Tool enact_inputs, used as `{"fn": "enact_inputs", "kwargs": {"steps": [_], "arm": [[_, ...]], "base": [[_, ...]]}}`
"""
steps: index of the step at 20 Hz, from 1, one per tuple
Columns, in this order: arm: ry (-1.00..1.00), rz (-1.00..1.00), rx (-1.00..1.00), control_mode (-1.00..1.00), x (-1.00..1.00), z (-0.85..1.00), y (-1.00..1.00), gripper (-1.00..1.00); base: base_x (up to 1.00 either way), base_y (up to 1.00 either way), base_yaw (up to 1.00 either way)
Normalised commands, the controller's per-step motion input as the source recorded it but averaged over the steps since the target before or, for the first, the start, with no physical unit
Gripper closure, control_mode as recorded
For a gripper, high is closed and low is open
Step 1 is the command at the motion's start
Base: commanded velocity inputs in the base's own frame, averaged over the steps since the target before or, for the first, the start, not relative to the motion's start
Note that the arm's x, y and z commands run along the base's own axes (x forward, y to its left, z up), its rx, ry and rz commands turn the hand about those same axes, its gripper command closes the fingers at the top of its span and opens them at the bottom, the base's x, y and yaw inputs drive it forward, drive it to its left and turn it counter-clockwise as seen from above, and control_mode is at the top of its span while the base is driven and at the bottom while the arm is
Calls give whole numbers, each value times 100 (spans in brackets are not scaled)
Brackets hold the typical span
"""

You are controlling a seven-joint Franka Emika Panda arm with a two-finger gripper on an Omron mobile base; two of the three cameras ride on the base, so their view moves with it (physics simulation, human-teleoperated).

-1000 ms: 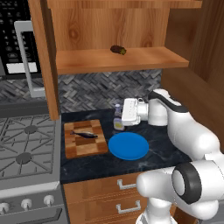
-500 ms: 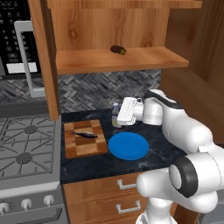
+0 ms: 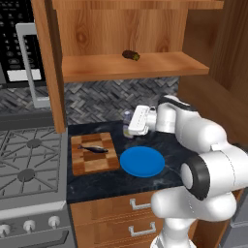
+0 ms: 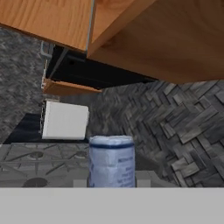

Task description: Pick the fish from the plate and place it on the cutting board. Then pick the condiment bottle from the cabinet and place it next to the cutting board.

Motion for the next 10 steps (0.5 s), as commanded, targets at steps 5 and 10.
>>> {"fn": "enact_inputs", "kwargs": {"steps": [5,10], "arm": [[-3,0,0,-100,12,-7,-5,100],[-6,0,0,-100,7,-4,0,100]], "base": [[0,0,0],[0,0,0]]}}
